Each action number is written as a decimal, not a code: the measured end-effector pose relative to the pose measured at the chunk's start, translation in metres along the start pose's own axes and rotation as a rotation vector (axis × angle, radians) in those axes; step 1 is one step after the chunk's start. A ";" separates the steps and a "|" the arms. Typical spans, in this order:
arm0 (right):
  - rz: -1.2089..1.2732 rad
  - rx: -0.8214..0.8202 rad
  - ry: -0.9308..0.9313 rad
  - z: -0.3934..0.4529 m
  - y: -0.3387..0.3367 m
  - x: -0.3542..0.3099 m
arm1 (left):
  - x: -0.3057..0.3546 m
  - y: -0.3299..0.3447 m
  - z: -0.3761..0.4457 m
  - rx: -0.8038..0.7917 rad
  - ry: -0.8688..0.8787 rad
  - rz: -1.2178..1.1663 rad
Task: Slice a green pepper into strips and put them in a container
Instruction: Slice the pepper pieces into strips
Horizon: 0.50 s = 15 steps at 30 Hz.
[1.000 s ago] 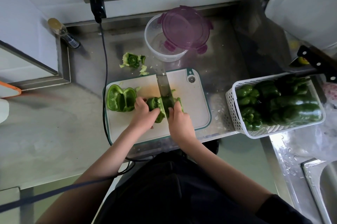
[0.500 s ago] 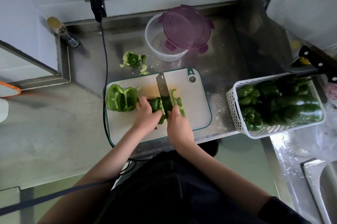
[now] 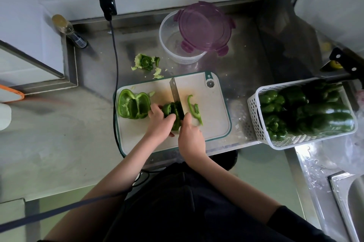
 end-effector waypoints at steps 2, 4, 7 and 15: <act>-0.002 -0.001 0.001 0.001 0.001 0.000 | 0.000 0.001 0.000 -0.002 0.005 0.008; -0.013 -0.010 -0.001 0.003 0.001 -0.001 | 0.000 0.001 0.000 0.000 0.010 0.024; -0.026 -0.030 0.004 0.006 0.001 -0.005 | -0.001 0.002 0.001 -0.006 0.004 0.026; 0.106 0.037 0.038 0.036 -0.018 -0.016 | -0.029 -0.009 -0.005 0.015 -0.108 -0.089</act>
Point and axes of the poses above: each hand's wrist, its own z-axis towards the middle knuckle, its own y-axis out of the palm, x = y × z, the point moved 7 cm from there along z, towards the middle knuckle, and after that the axes turned 9 degrees about y, right-handed, at the moved point
